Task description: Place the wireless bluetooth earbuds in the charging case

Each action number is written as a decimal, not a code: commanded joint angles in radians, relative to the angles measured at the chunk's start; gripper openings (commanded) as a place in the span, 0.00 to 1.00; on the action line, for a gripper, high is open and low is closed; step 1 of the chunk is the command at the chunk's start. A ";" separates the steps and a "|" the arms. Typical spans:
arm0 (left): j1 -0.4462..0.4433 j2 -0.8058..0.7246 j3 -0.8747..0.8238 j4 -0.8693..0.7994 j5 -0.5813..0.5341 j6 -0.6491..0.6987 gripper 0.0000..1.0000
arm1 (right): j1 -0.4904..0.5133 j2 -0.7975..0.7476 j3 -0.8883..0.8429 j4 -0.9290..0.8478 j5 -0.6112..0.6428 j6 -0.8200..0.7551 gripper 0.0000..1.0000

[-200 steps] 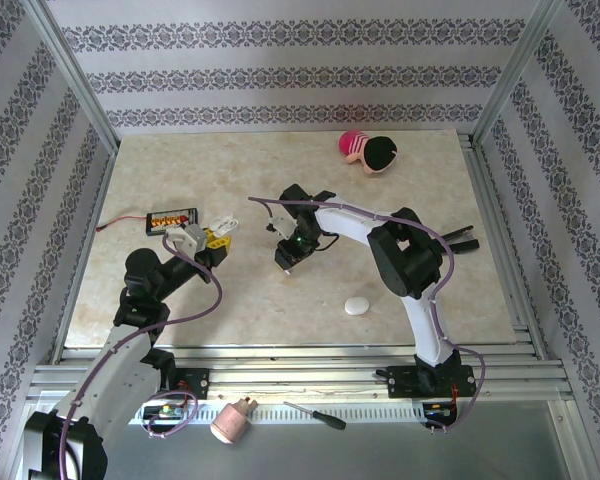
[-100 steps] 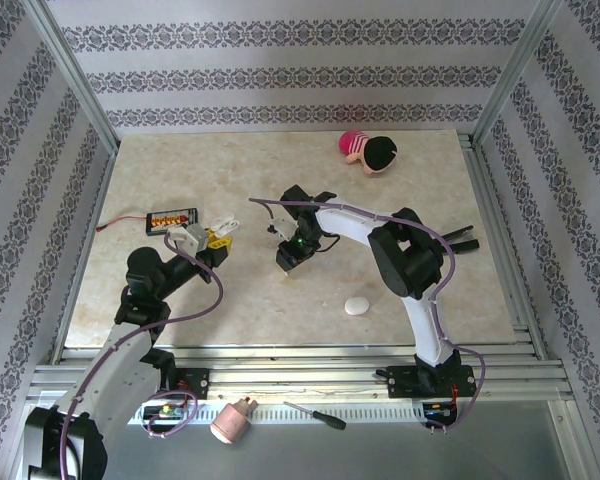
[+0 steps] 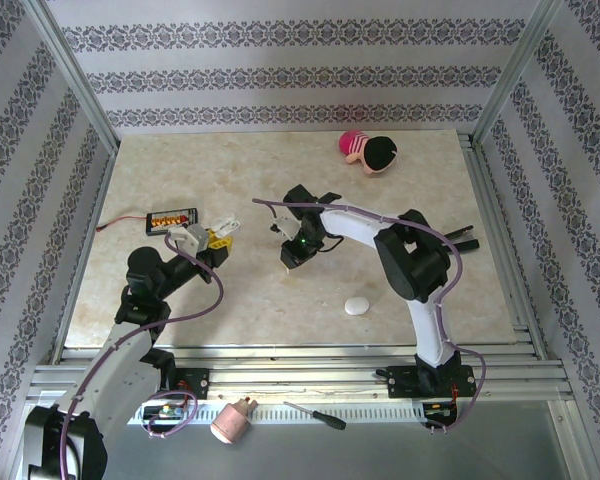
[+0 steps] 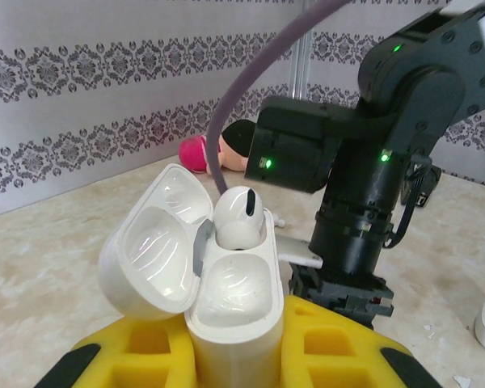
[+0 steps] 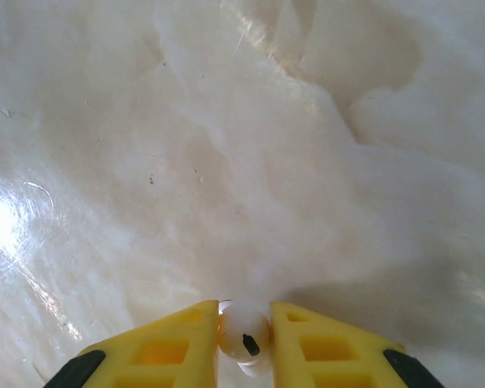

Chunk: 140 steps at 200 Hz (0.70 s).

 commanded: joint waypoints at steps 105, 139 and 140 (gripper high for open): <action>0.012 0.051 0.029 0.015 0.057 -0.015 0.00 | 0.095 -0.518 -0.323 0.489 0.286 -0.093 0.20; 0.011 0.090 0.028 0.013 0.085 -0.011 0.00 | 0.171 -0.588 -0.334 0.570 0.378 -0.204 0.19; 0.011 0.090 0.028 0.014 0.086 -0.012 0.00 | 0.173 -0.589 -0.334 0.572 0.380 -0.205 0.19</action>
